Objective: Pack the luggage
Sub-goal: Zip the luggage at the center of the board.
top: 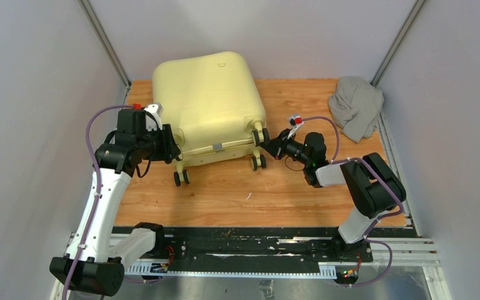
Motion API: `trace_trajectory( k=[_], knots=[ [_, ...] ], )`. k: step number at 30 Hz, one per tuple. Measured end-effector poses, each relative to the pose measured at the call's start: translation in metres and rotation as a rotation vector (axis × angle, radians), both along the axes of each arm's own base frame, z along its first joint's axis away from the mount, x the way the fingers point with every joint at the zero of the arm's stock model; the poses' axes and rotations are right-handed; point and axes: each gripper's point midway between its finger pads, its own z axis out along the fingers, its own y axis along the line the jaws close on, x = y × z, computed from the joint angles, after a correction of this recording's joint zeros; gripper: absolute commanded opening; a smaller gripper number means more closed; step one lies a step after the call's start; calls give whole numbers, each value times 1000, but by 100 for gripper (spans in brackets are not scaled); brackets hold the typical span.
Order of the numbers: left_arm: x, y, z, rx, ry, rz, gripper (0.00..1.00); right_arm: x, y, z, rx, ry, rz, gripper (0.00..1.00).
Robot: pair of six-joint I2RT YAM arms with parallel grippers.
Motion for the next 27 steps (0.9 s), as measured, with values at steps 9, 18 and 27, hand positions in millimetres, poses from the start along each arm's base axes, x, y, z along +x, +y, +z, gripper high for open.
trace_trajectory(
  k=[9,18,27],
  knots=[
    [2,-3,2,-23,-3,3,0,-6,9,-3,-83,-86,-88,0],
    [6,-4,4,-39,-14,9,0,-7,18,-5,-212,-186,-196,0],
    [5,-5,0,-45,-1,15,0,-23,17,8,-248,-235,-243,0]
  ],
)
